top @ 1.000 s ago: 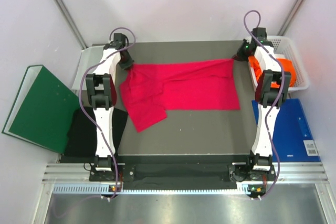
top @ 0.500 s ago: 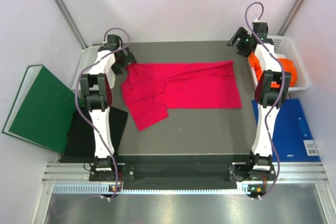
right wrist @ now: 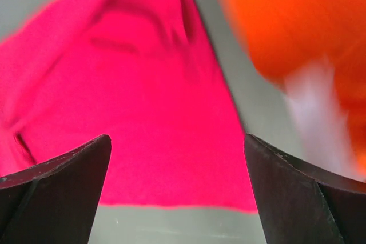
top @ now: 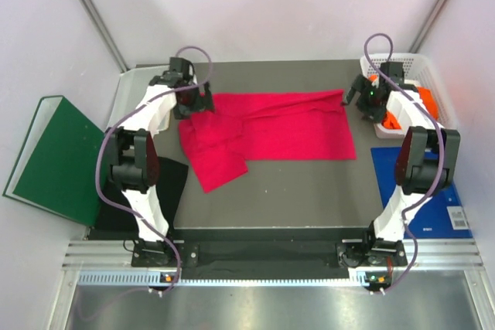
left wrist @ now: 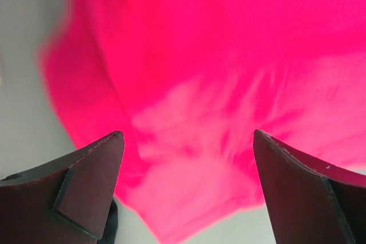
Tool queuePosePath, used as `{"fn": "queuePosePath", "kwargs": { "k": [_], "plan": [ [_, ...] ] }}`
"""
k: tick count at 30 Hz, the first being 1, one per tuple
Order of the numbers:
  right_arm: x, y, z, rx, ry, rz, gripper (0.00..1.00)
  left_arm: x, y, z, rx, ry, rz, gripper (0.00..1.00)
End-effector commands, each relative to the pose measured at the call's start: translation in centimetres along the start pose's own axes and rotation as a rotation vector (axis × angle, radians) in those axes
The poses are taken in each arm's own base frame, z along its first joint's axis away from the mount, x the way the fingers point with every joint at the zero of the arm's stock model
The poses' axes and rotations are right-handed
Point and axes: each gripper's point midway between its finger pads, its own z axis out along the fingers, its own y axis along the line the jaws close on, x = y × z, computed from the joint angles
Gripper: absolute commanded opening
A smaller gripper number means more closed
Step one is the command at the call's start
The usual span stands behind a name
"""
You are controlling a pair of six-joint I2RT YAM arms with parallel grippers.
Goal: Fold and stack the t-shirts
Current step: Fold the flattened tshirt in 1/3 of the way, then grap the side of the flattened tshirt closest away from the robot with both arms
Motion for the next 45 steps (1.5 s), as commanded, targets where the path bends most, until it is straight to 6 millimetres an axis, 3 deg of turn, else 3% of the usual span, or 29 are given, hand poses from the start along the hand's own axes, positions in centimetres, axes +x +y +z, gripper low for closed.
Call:
{"fn": "queuePosePath", "kwargs": {
  "k": [1, 4, 6, 7, 12, 17, 22, 28, 33, 36, 38, 39, 40, 41, 42, 43, 45],
  "plan": [
    [6.6, -6.4, -0.8, 0.193, 0.127, 0.109, 0.98, 7.5, -0.2, -1.8, -0.068, 0.147, 0.169, 0.99],
    [10.0, -7.5, -1.3, 0.221, 0.187, 0.155, 0.94, 11.3, -1.5, -3.0, -0.067, 0.202, 0.261, 0.99],
    [11.7, -8.3, -1.6, 0.245, 0.211, 0.18, 0.94, 12.6, -1.7, -4.0, -0.057, 0.214, 0.293, 0.99],
    [12.2, -8.5, -1.6, 0.255, 0.216, 0.19, 0.93, 14.2, -1.8, -4.1, -0.045, 0.249, 0.312, 0.99],
    [13.7, -9.6, -1.7, 0.288, 0.212, 0.218, 0.9, 17.3, -2.5, -5.6, 0.014, 0.273, 0.368, 0.99],
    [13.5, -10.6, -1.1, 0.324, 0.18, 0.21, 0.9, 20.5, -3.3, -5.0, 0.026, 0.342, 0.427, 0.99],
    [12.8, -10.1, 0.5, 0.294, 0.179, 0.224, 0.85, 22.9, -3.3, -3.3, 0.006, 0.41, 0.462, 0.98],
    [12.8, -7.9, 2.1, 0.213, 0.215, 0.239, 0.72, 24.3, -2.1, -2.1, -0.057, 0.467, 0.464, 0.97],
    [13.6, -6.0, 2.2, 0.183, 0.256, 0.211, 0.65, 25.6, -1.0, -1.4, -0.098, 0.496, 0.461, 0.96],
    [14.4, -5.2, 2.2, 0.166, 0.282, 0.198, 0.47, 25.9, -0.1, -0.8, -0.146, 0.501, 0.461, 0.86],
    [14.8, -4.8, 2.1, 0.156, 0.293, 0.195, 0.34, 26.2, 0.4, -0.5, -0.167, 0.511, 0.464, 0.65],
    [15.0, -4.8, 2.0, 0.156, 0.299, 0.194, 0.2, 26.5, 0.7, -0.2, -0.175, 0.522, 0.463, 0.55],
    [15.1, -4.8, 1.9, 0.154, 0.3, 0.191, 0.12, 26.6, 0.7, -0.1, -0.176, 0.525, 0.465, 0.44],
    [15.1, -4.7, 1.6, 0.149, 0.298, 0.192, 0.06, 26.7, 0.9, 0.0, -0.187, 0.526, 0.461, 0.16],
    [15.3, -4.6, 1.5, 0.147, 0.299, 0.188, 0.0, 26.8, 1.0, 0.1, -0.192, 0.531, 0.459, 0.05],
    [15.3, -4.6, 1.2, 0.146, 0.297, 0.188, 0.0, 26.7, 1.0, 0.0, -0.196, 0.53, 0.457, 0.0],
    [15.0, -4.3, 0.4, 0.133, 0.278, 0.184, 0.0, 26.0, 0.8, -0.4, -0.202, 0.503, 0.451, 0.0]
  ]
}}
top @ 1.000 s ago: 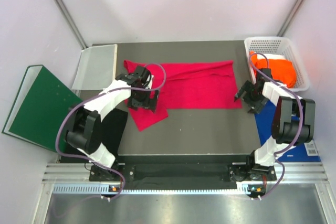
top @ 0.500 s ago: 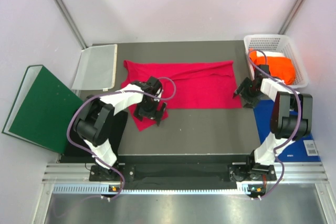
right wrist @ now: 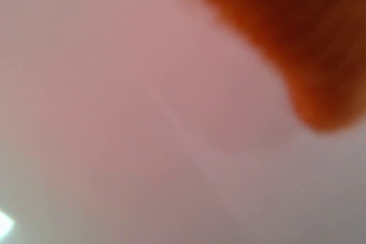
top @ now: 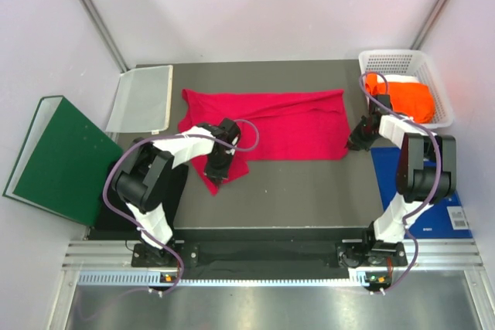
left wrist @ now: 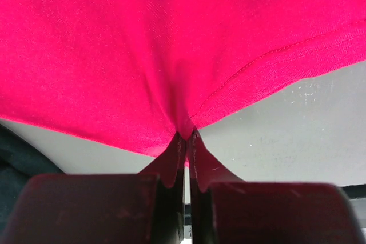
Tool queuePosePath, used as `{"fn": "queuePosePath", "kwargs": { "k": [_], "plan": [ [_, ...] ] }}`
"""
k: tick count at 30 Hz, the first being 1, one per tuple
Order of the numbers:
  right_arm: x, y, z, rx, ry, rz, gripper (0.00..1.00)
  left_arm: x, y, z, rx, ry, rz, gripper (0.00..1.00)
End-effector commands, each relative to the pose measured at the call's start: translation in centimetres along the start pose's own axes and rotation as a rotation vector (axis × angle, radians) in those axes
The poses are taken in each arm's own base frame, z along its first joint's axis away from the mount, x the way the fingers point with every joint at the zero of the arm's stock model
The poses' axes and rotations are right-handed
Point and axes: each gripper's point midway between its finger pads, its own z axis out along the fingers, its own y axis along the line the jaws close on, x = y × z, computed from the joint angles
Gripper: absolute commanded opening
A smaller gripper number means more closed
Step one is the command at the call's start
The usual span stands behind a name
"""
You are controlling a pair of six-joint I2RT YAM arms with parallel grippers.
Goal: Fold and stack the t-shirts
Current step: Grap the side of the flattened tshirt closest away from the robot with both arms
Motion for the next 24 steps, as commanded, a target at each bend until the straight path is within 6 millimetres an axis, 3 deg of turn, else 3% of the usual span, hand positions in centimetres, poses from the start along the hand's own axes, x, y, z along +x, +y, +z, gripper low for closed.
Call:
{"fn": "queuePosePath", "kwargs": {
  "k": [1, 8, 19, 24],
  "plan": [
    [3.5, 0.0, -0.8, -0.019, 0.098, -0.012, 0.0, 0.1, 1.3, 1.0, -0.076, 0.002, -0.019, 0.0],
    [3.5, 1.1, -4.0, -0.067, 0.058, -0.02, 0.0, -0.9, 3.6, -2.5, -0.215, -0.074, -0.09, 0.0],
    [0.5, 3.7, -6.4, -0.119, -0.006, -0.082, 0.0, -7.0, 4.0, -8.9, -0.246, -0.316, -0.185, 0.0],
    [-1.3, 4.9, -6.3, -0.124, -0.022, -0.111, 0.02, -10.5, 5.7, -12.7, -0.288, -0.454, -0.24, 0.0]
  ]
}}
